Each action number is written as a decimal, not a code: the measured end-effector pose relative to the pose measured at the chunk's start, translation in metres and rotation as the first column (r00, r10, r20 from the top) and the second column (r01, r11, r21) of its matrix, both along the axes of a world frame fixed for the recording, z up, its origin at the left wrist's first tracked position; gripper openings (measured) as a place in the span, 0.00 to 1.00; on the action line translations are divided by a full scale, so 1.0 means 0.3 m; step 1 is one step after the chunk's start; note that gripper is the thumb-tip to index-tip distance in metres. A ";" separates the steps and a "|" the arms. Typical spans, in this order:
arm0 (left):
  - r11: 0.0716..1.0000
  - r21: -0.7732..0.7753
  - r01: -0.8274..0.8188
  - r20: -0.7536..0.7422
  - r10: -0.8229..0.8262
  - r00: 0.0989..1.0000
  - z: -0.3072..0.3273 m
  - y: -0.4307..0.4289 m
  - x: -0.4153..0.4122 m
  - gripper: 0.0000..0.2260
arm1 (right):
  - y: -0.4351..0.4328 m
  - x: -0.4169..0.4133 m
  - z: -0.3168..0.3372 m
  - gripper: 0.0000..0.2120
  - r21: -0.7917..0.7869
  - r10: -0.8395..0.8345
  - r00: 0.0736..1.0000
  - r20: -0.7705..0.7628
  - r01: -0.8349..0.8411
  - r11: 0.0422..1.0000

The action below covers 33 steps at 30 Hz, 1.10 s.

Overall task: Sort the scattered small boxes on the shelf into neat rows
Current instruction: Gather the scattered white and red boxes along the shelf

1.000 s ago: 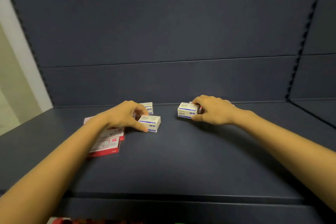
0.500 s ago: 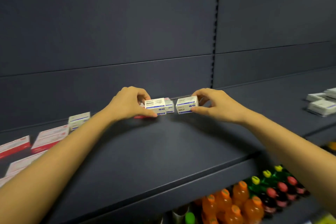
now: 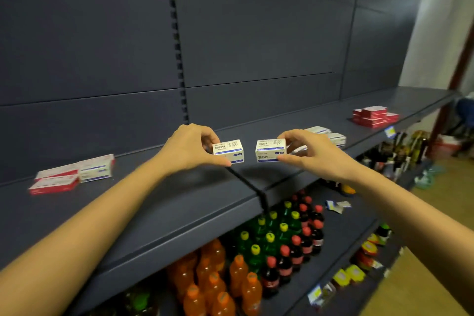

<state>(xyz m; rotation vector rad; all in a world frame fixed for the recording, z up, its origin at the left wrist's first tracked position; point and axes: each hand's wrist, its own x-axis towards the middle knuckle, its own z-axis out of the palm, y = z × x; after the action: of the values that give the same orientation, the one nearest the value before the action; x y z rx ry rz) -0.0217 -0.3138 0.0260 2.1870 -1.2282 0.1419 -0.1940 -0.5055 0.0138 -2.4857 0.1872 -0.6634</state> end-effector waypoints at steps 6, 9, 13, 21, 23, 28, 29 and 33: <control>0.999 -0.032 0.019 -0.012 -0.019 1.000 -0.032 -0.259 -0.157 0.18 | -0.259 -0.192 -0.026 0.17 0.030 -0.027 1.000 0.011 0.027 0.999; 0.999 -0.039 0.010 -0.016 -0.010 1.000 -0.039 -0.350 -0.207 0.19 | -0.376 -0.248 -0.039 0.18 0.055 -0.050 0.999 0.000 0.049 0.997; 1.000 -0.029 -0.009 -0.017 0.009 1.000 -0.041 -0.455 -0.239 0.20 | -0.508 -0.279 -0.052 0.20 0.063 -0.061 0.998 -0.009 0.061 0.996; 0.991 -0.011 -0.130 0.001 0.130 0.992 -0.040 -0.614 -0.184 0.19 | -0.717 -0.224 -0.059 0.17 0.073 -0.013 0.999 0.031 0.011 0.997; 0.987 -0.003 -0.158 -0.006 0.158 0.987 -0.056 -0.640 -0.162 0.19 | -0.770 -0.192 -0.060 0.17 0.065 0.009 0.999 0.039 -0.011 0.998; 0.987 -0.012 -0.161 -0.038 0.160 0.986 -0.094 -0.673 -0.137 0.16 | -0.884 -0.089 -0.043 0.18 0.041 0.074 0.997 0.012 -0.075 0.996; 0.987 -0.003 -0.161 -0.034 0.161 0.986 -0.096 -0.676 -0.136 0.16 | -0.903 -0.068 -0.039 0.18 0.035 0.089 0.996 0.000 -0.089 0.995; 0.985 0.027 -0.171 -0.038 0.172 0.984 -0.089 -0.684 -0.144 0.21 | -0.968 0.011 -0.059 0.16 0.039 0.144 0.989 -0.014 -0.144 0.989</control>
<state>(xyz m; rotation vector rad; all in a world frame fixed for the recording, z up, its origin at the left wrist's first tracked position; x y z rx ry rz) -0.0648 -0.5189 -0.0006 2.3037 -1.0227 0.1537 -0.1907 -0.7960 -0.0038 -2.4420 0.0252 -0.5736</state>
